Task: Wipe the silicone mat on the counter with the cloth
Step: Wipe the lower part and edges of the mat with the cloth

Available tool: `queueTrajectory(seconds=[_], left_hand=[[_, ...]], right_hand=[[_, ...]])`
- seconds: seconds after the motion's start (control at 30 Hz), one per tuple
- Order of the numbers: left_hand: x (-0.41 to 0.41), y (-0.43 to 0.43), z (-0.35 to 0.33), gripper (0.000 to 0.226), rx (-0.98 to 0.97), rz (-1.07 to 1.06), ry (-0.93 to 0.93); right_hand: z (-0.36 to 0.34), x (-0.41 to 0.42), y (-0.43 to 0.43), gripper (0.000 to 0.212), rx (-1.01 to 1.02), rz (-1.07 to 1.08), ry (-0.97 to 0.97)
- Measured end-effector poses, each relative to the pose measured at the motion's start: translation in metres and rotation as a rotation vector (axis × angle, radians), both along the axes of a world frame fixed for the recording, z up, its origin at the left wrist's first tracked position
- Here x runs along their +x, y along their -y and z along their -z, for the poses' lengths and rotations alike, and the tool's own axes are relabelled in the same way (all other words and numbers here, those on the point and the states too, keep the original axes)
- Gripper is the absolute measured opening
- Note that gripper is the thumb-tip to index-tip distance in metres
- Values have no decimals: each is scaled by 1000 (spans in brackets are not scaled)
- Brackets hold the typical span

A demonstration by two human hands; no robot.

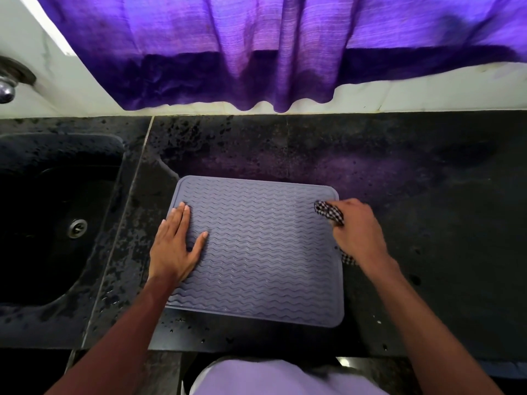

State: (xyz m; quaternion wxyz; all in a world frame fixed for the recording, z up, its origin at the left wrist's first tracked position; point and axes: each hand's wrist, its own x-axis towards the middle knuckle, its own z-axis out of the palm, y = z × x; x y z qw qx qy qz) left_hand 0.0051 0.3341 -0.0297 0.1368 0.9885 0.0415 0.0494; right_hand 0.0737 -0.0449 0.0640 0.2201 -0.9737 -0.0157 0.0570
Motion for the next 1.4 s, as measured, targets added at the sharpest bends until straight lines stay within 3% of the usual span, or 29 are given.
queueTrajectory(seconds=[0.17, 0.73, 0.87, 1.03, 1.4], left_hand=[[0, -1, 1, 82, -2, -2, 1], [2, -2, 4, 80, -3, -6, 10], [-1, -3, 5, 77, -55, 1, 60], [-3, -6, 12, 58, -231, -56, 212], [0, -2, 11, 50, -193, -71, 179]], right_hand=[[26, 4, -24, 59, -191, -18, 32], [48, -99, -10, 75, -42, -193, 83], [38, -85, -6, 78, 43, -147, 95], [33, -48, -25, 79, 134, -49, 177], [62, -38, -90, 71, 77, -118, 181]])
